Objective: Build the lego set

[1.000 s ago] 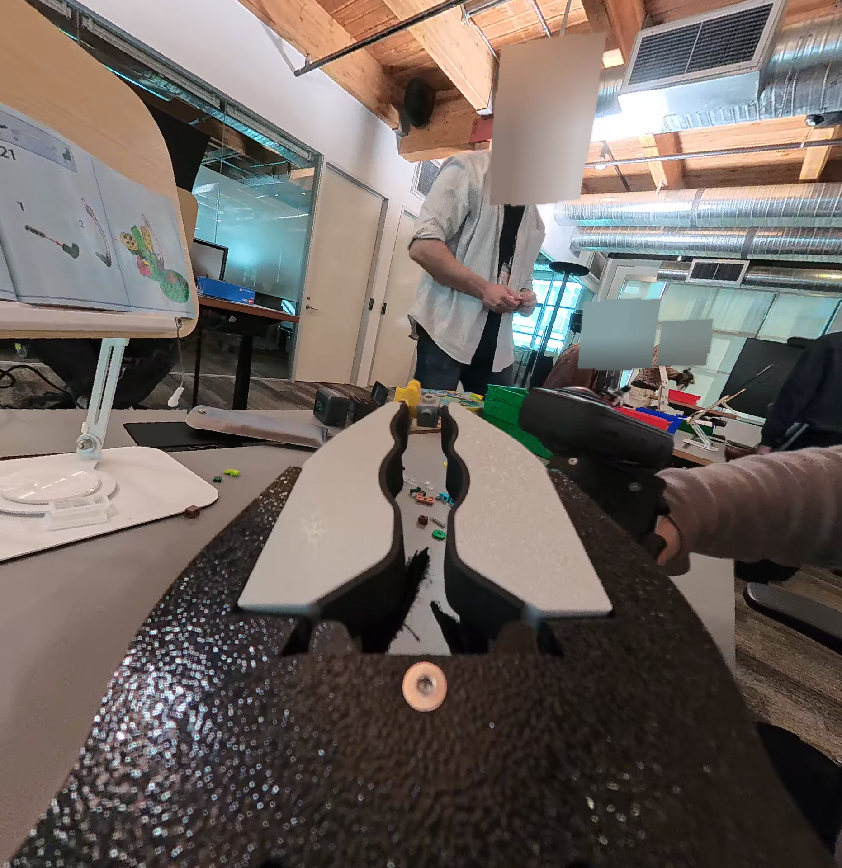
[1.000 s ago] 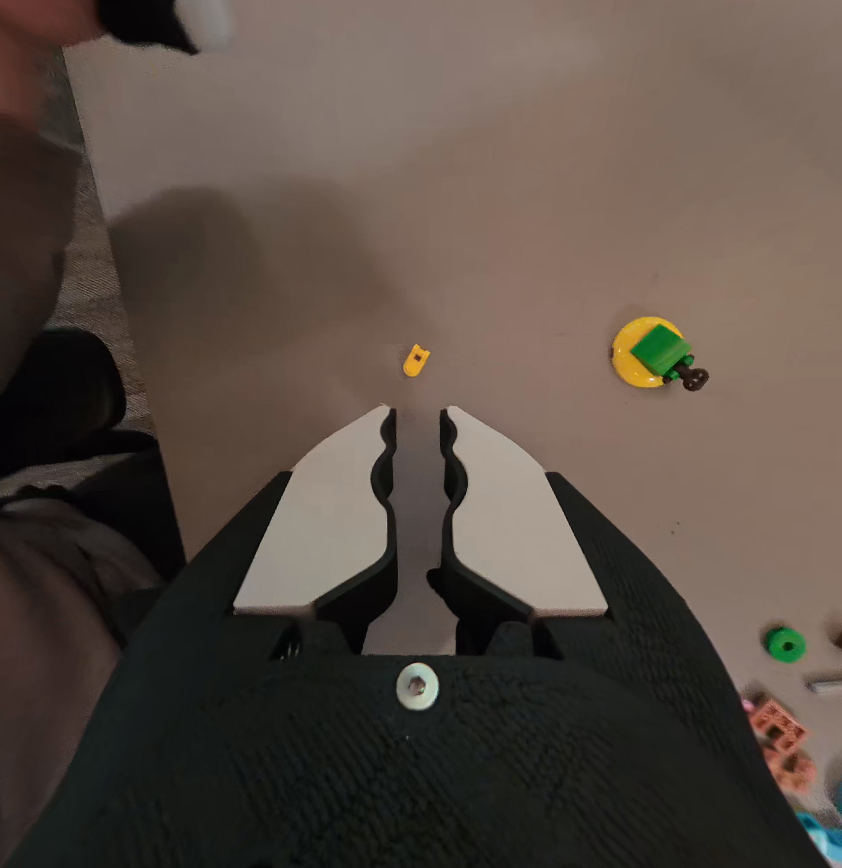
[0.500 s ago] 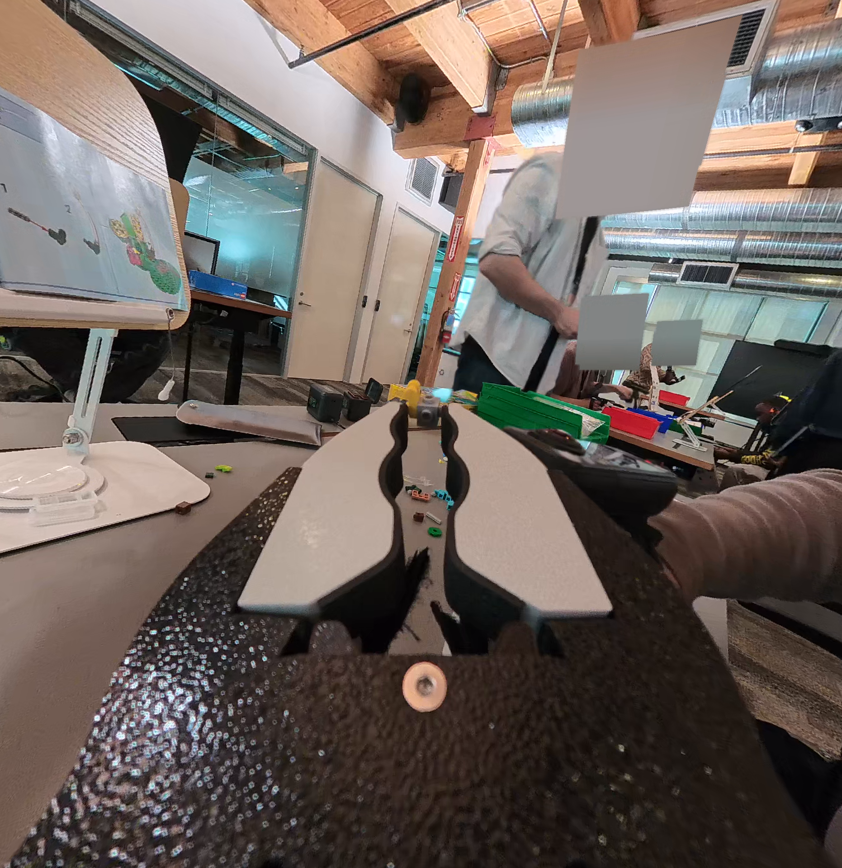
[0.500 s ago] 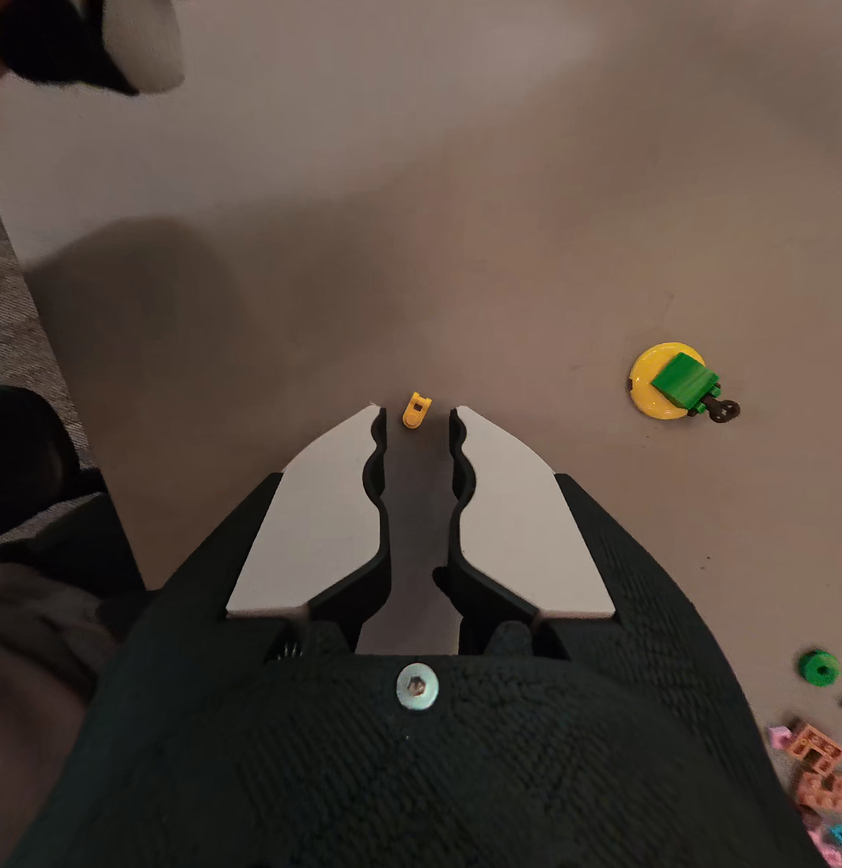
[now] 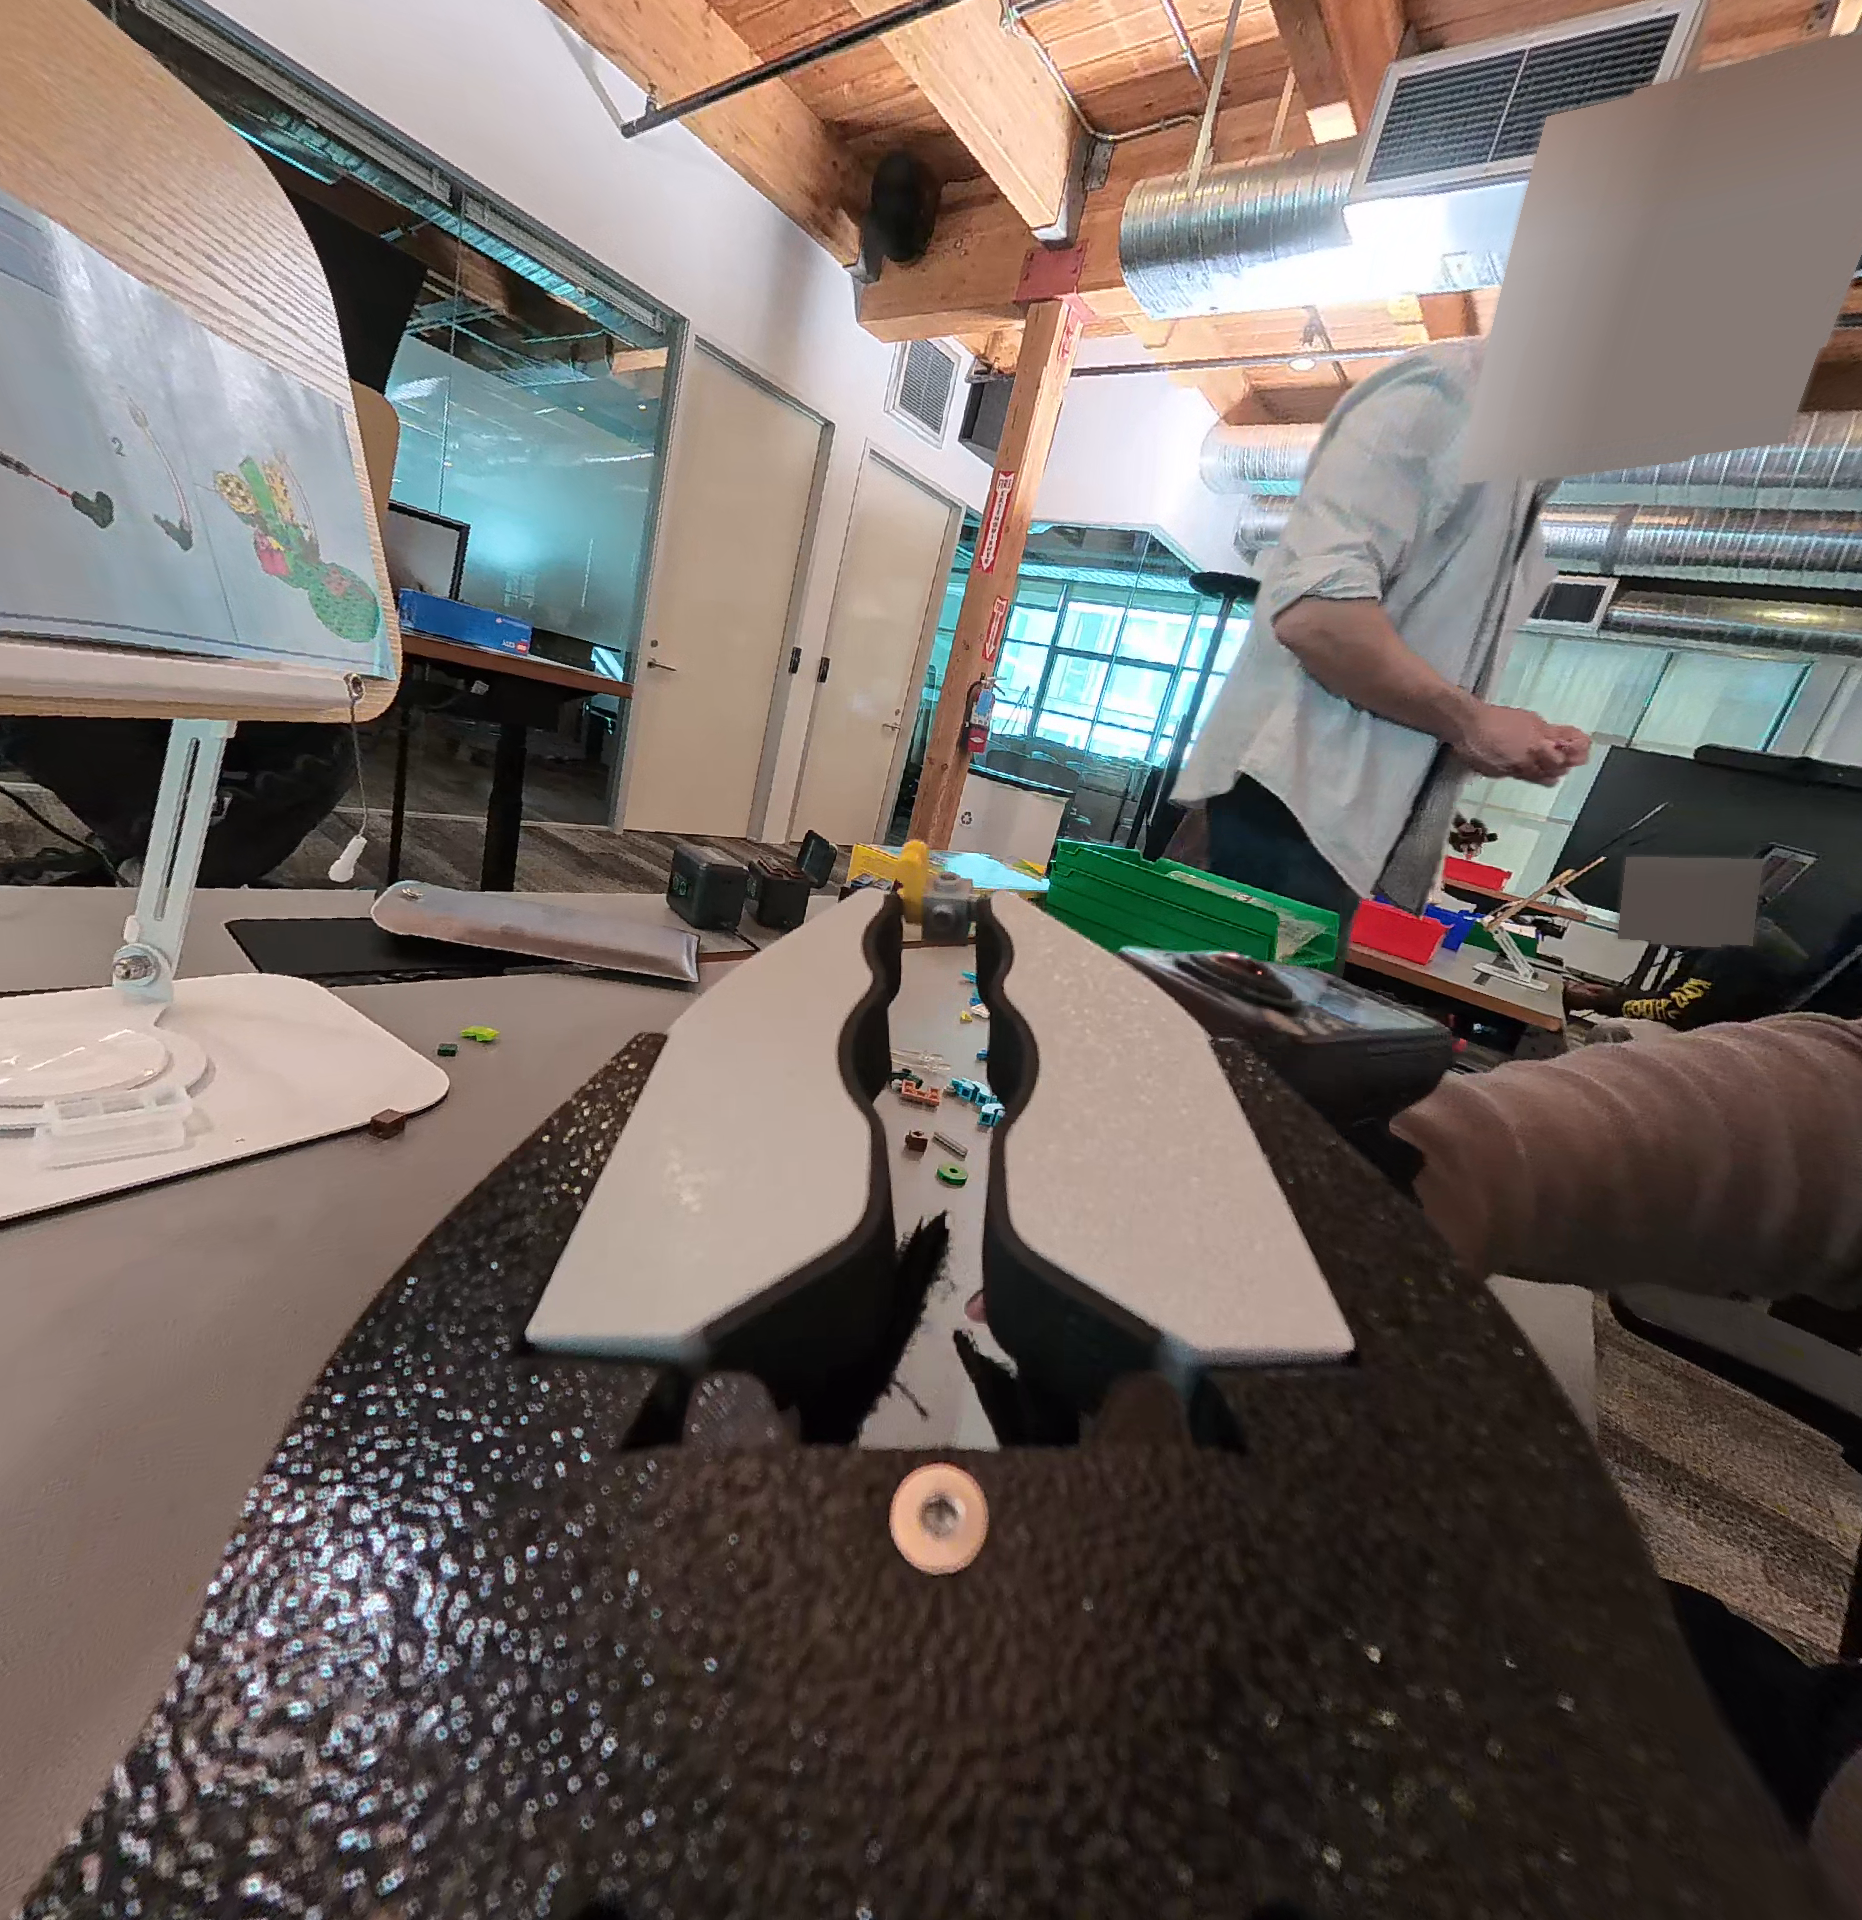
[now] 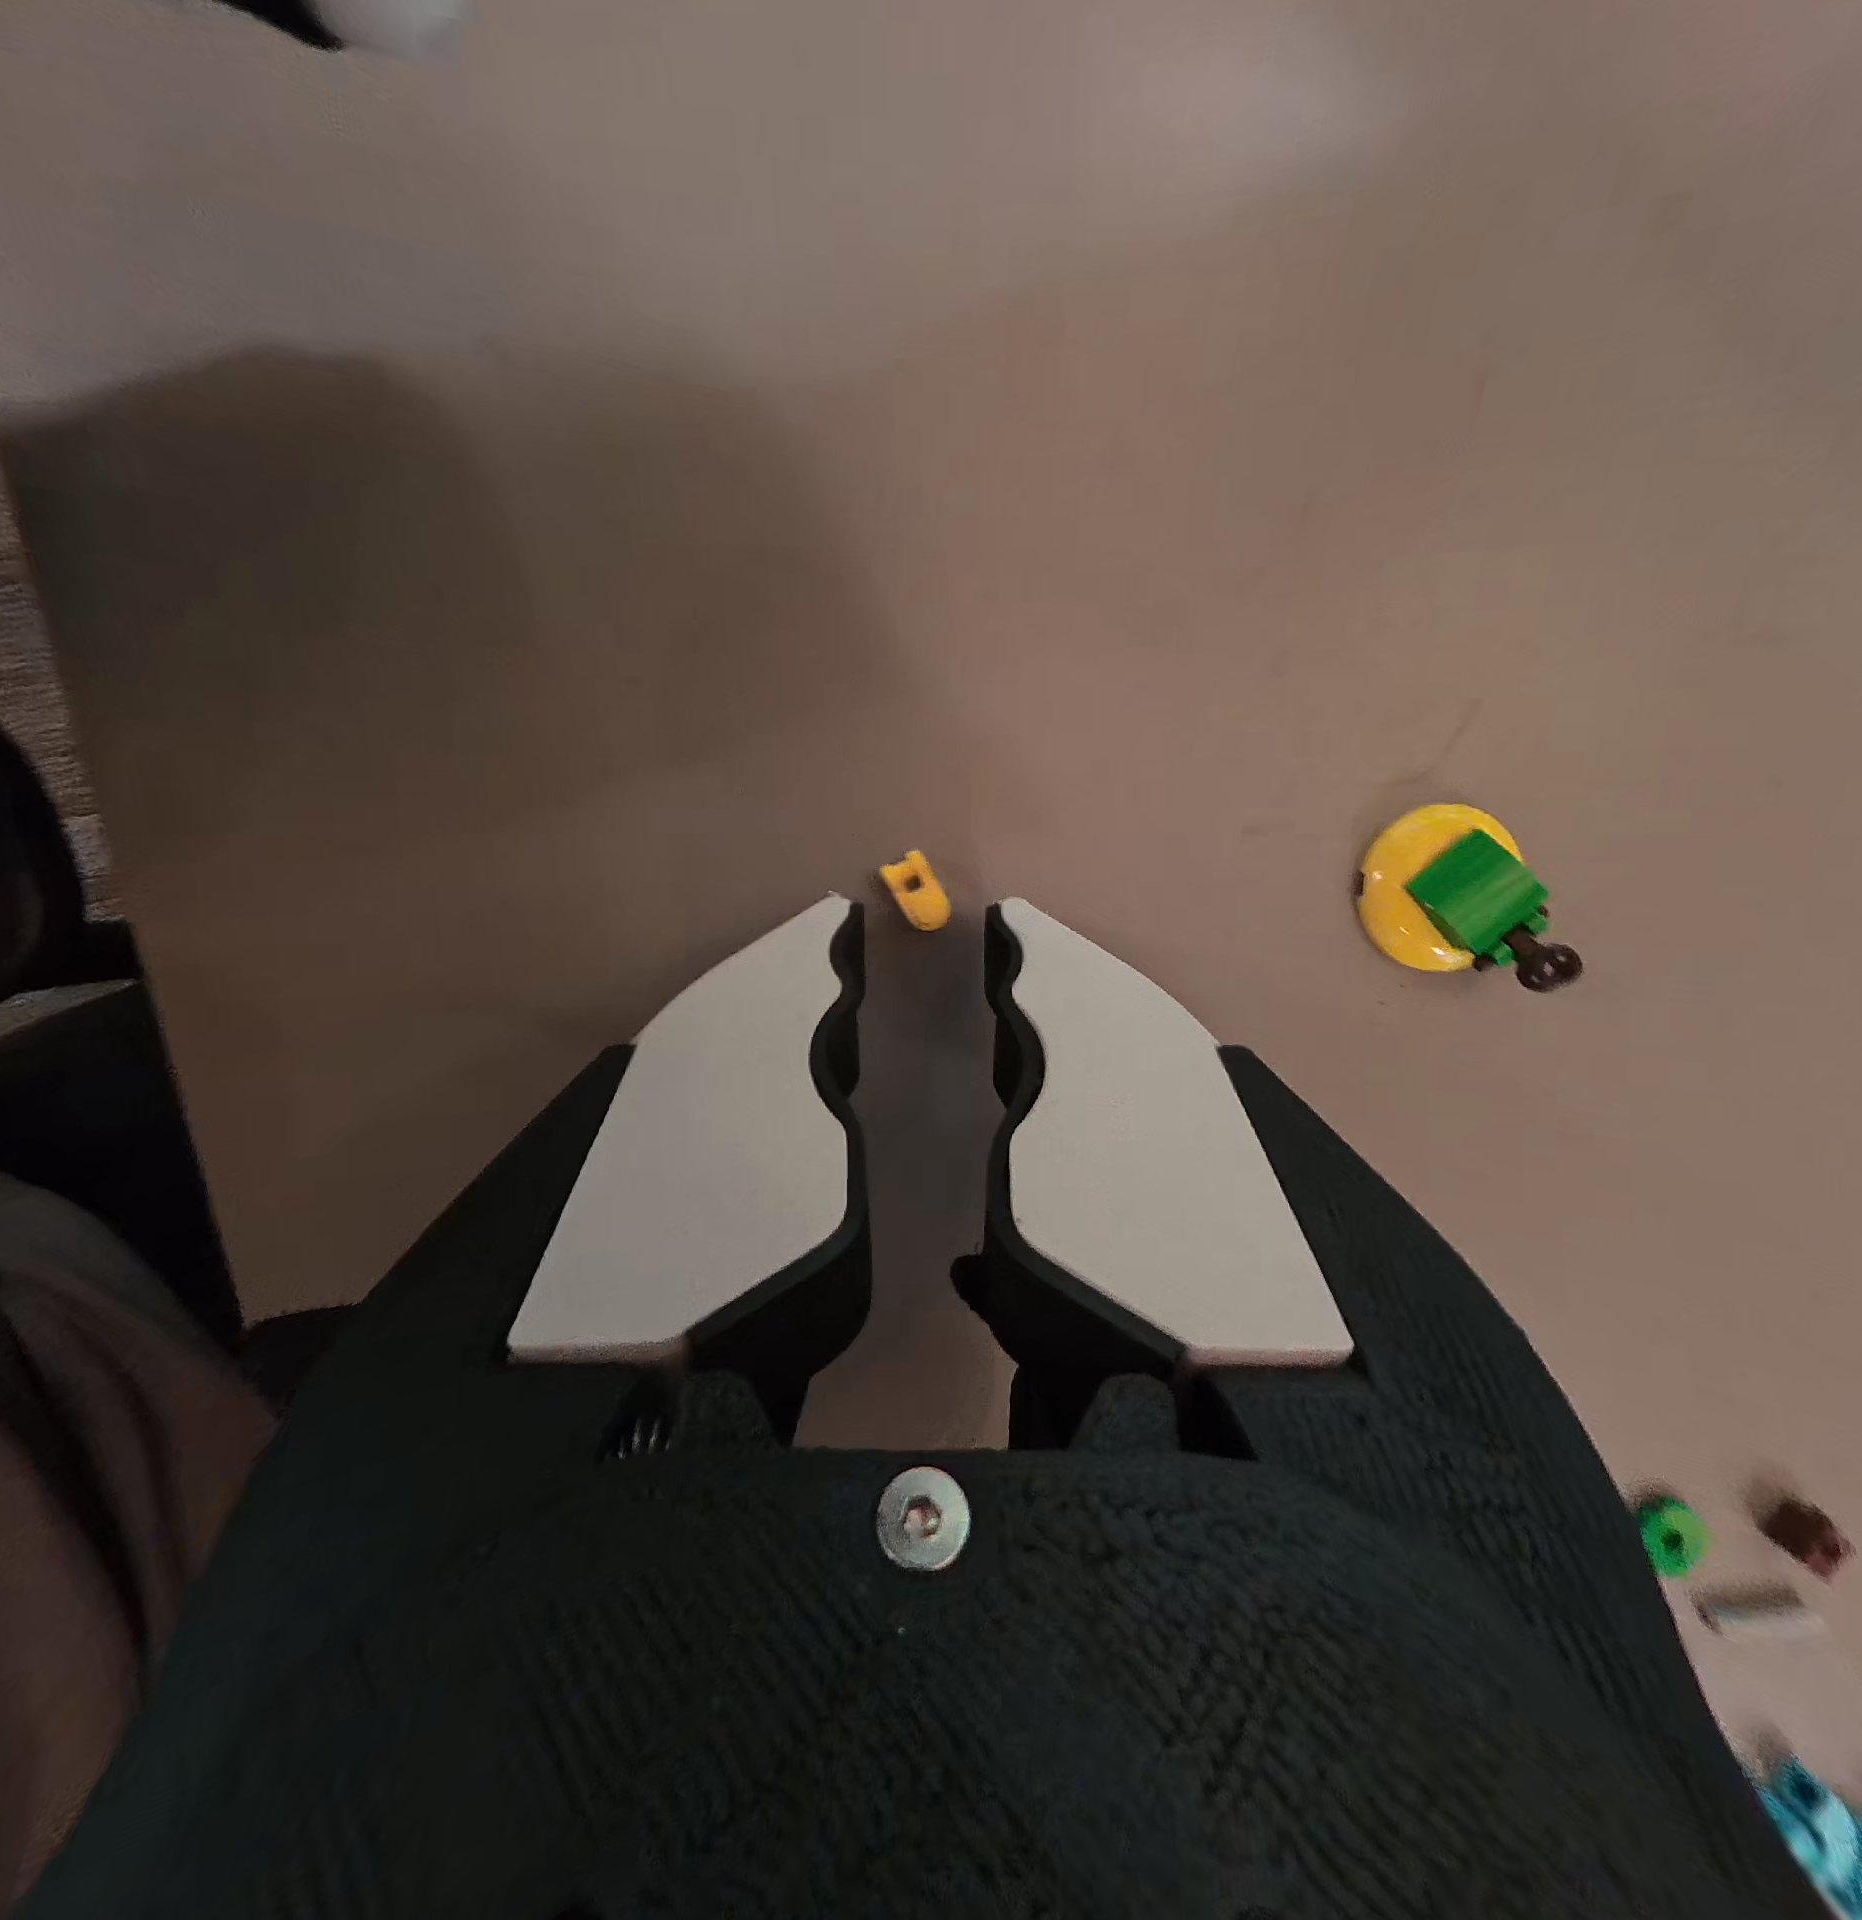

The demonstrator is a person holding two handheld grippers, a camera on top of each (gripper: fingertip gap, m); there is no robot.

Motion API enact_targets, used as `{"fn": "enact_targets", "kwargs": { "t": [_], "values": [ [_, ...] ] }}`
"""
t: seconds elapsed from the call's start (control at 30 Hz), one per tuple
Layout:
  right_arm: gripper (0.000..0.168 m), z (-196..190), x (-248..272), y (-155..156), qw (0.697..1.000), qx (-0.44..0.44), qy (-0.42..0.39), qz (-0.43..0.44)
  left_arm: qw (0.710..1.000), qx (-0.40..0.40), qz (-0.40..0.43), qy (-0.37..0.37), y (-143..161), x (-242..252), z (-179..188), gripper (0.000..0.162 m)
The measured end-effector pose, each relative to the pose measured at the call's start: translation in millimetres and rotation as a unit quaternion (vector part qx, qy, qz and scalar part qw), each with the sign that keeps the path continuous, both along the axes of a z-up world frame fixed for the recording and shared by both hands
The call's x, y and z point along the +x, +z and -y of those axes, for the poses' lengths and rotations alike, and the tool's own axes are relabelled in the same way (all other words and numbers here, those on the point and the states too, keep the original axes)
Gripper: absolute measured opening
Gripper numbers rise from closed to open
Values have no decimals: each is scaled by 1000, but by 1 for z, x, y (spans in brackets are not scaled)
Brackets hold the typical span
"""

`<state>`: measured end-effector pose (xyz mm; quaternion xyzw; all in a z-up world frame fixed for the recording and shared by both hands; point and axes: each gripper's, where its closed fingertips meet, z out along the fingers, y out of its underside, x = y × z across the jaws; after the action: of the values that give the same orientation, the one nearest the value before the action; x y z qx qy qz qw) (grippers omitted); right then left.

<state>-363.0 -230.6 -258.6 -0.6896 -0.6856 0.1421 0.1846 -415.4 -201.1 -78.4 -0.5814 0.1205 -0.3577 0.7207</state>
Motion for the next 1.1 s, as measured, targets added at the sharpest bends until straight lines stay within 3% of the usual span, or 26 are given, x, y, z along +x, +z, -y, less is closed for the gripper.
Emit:
{"fn": "enact_targets", "kwargs": {
  "t": [0.33,0.53,1.1],
  "values": [
    [12,5,-4,0,994,-21,103,-2,1000,-1,-1,-2,-1,0,0,13],
    [10,9,-4,-1,987,-78,140,-7,1000,-2,0,-1,-2,-1,0,13],
    [13,8,-5,2,974,-33,224,21,1000,-5,0,-5,-3,0,-1,13]
  ]
}}
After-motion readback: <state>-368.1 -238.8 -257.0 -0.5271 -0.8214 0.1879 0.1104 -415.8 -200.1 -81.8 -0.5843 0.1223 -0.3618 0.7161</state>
